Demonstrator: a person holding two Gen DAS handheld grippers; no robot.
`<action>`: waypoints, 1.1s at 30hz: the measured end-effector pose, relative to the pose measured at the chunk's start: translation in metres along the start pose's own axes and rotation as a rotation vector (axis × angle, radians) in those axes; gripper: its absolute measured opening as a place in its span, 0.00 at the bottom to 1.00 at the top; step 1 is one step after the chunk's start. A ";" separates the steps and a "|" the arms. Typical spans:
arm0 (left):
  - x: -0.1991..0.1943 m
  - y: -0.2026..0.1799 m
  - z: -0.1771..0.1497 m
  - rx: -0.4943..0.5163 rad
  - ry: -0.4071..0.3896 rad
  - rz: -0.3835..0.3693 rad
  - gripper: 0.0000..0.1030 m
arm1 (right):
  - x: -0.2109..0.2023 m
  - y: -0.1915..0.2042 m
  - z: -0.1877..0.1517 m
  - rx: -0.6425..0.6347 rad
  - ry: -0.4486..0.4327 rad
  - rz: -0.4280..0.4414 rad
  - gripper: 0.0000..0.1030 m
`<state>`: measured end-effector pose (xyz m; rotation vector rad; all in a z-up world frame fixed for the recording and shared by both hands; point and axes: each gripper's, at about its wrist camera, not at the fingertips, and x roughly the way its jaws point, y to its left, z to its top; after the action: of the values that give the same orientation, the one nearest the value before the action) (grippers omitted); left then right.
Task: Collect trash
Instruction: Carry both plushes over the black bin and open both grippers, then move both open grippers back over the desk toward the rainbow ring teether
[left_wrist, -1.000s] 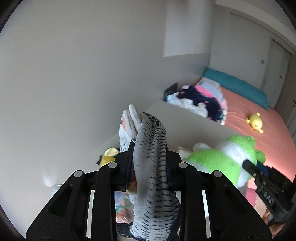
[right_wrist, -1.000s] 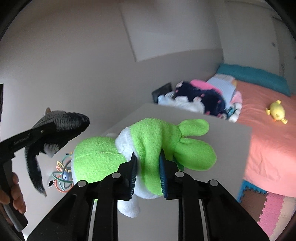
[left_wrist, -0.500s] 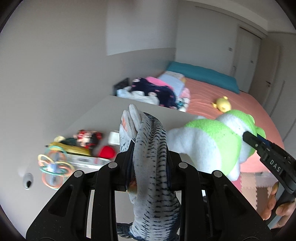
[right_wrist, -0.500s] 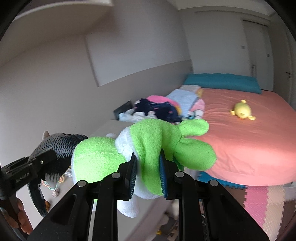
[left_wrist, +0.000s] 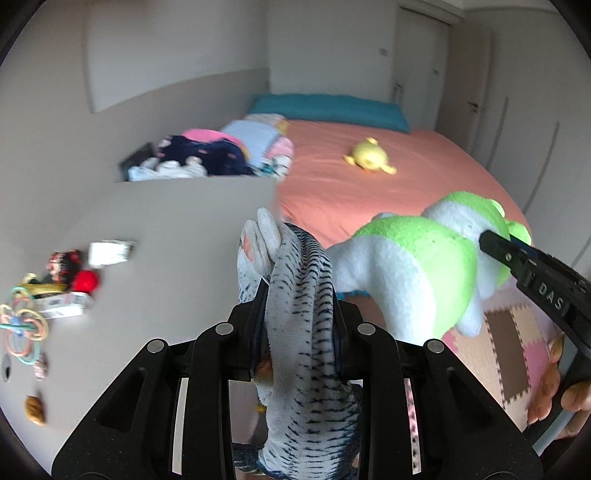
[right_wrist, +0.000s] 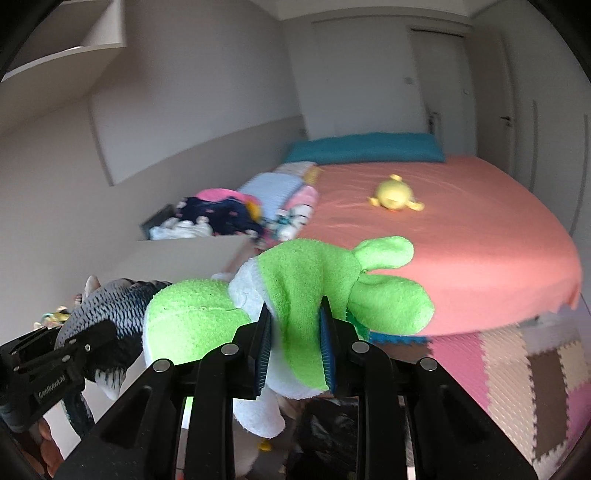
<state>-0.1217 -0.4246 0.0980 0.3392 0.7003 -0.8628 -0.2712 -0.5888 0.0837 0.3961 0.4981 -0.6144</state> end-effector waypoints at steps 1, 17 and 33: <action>0.004 -0.007 -0.003 0.011 0.009 -0.008 0.27 | 0.001 -0.008 -0.003 0.009 0.006 -0.014 0.25; 0.072 -0.073 -0.065 0.069 0.213 -0.076 0.35 | 0.037 -0.066 -0.052 0.030 0.163 -0.120 0.29; 0.087 -0.084 -0.078 0.106 0.244 -0.016 0.94 | 0.041 -0.061 -0.049 -0.035 0.130 -0.213 0.80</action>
<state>-0.1815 -0.4845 -0.0184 0.5410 0.8858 -0.8842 -0.2966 -0.6285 0.0088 0.3530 0.6800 -0.7880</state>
